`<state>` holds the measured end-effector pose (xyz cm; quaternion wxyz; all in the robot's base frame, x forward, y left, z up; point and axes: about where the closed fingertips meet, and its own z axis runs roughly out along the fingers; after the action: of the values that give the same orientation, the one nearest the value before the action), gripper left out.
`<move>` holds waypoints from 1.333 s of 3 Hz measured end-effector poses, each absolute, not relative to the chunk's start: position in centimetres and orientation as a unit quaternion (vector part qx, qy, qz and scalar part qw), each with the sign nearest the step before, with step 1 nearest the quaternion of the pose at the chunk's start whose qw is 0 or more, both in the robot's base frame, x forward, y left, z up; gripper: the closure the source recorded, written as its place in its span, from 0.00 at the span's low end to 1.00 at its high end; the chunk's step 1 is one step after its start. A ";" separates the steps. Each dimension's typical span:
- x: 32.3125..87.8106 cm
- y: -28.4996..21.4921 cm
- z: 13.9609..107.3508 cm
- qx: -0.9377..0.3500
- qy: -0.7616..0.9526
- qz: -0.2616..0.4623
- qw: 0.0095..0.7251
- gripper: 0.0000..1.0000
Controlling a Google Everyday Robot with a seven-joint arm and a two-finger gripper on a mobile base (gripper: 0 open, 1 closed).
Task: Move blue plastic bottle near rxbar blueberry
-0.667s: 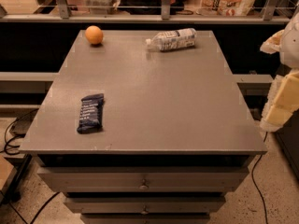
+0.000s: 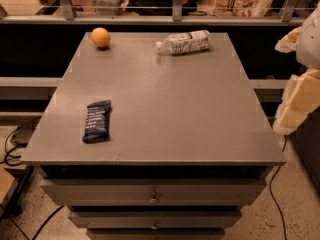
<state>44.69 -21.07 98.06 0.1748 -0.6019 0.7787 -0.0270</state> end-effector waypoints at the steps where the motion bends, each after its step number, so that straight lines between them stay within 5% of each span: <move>1: 46.9 -19.3 97.9 -0.601 0.775 -0.006 0.196 0.00; 4: 56.3 -15.1 96.3 -0.520 0.783 0.081 0.332 0.00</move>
Offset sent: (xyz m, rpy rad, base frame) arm 0.0939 0.0698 -0.0135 0.2566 -0.0860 0.0129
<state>56.34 -15.10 96.31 0.3317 -0.5197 0.7832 0.0806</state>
